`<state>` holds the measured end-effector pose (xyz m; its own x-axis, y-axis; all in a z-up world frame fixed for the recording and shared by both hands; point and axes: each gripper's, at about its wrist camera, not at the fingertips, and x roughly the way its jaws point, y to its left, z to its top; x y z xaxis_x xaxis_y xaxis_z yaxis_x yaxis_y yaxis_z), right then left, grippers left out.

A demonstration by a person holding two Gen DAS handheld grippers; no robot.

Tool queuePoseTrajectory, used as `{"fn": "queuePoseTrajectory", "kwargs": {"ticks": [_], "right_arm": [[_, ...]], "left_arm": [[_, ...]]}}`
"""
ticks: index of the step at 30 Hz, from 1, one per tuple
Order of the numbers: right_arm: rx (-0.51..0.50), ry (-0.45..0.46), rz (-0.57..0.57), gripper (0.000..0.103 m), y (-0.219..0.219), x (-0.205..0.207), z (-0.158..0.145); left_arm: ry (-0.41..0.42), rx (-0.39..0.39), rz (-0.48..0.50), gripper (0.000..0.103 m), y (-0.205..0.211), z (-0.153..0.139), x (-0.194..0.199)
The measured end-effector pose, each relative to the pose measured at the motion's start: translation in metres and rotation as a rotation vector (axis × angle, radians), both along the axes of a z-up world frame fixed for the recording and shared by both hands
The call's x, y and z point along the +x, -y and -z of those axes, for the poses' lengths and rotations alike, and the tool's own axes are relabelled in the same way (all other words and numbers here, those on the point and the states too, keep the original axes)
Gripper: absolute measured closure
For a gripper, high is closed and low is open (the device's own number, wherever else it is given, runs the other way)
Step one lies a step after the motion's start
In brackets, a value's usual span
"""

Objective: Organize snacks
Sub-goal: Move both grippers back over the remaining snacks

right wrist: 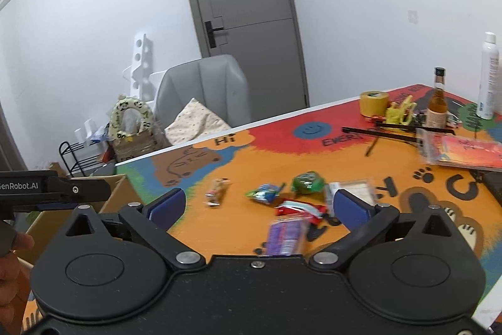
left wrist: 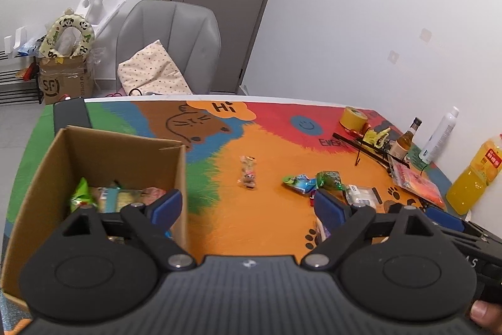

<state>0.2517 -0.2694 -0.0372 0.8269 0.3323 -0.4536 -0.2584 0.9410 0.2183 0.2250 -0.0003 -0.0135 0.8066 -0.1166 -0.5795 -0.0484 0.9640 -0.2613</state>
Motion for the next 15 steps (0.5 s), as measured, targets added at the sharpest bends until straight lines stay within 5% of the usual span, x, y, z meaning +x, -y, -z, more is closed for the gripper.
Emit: {"fn": "queuePoseTrajectory", "kwargs": {"ticks": [15], "right_arm": [[0.081, -0.035, 0.066, 0.001, 0.063, 0.033, 0.027]], "left_arm": [[-0.017, 0.063, 0.024, 0.013, 0.054, 0.010, 0.043]]}}
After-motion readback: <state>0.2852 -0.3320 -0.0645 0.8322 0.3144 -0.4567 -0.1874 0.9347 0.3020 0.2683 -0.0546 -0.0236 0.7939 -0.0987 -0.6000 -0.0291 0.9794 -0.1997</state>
